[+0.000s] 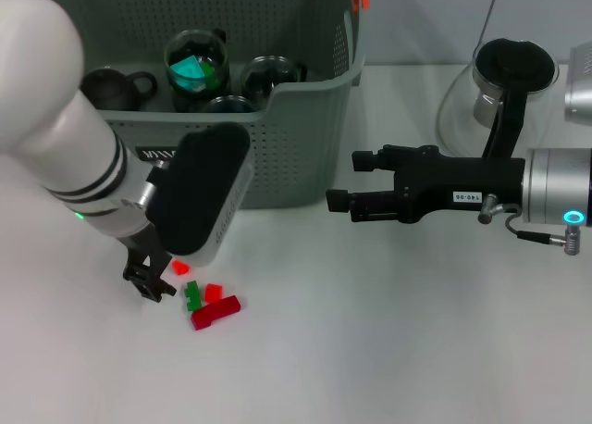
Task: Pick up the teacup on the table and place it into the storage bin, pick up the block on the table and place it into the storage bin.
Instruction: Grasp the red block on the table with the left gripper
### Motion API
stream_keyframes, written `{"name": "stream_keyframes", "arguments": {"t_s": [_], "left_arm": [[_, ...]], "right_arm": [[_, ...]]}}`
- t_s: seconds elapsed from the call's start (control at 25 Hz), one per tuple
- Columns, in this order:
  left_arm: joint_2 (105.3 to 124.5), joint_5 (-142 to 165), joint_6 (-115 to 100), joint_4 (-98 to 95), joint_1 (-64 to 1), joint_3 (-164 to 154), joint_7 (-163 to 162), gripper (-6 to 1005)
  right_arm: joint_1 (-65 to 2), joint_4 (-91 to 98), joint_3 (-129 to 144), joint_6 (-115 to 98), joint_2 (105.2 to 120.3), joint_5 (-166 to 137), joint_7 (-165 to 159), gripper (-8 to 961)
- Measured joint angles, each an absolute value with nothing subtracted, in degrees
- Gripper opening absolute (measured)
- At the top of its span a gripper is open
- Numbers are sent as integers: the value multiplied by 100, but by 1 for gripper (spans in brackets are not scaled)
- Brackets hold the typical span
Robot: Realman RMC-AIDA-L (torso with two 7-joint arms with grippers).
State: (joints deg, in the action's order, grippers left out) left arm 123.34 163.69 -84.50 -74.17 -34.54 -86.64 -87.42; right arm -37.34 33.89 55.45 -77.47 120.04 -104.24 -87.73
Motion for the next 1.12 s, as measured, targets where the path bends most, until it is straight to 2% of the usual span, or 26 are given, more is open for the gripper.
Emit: {"name": "stream_keyframes", "arguments": {"t_s": [0.36,0.68,0.88,1.12], "left_arm": [[12240,16381,-8333,-7056,-3725,-8947,-8614,795],[12150,16383,-8225,-6643,-4005,-9105,-8604,682],[12104,16383,-8109,-6288,-4196,-9119,-8596,506],[12102,16383,-7950,-6117,-4219,-9193,-8543,510]], "right_arm": [[-3753,3393,5545,-7713,12007,-10423,-8839,914],[-3753,3349,5531,-7681,12015,-10423,-8797,914],[-3752,3336,5520,-7681,12015,-10423,-8789,914],[-3739,3331,5500,-7682,12015,-10423,-8789,915]]}}
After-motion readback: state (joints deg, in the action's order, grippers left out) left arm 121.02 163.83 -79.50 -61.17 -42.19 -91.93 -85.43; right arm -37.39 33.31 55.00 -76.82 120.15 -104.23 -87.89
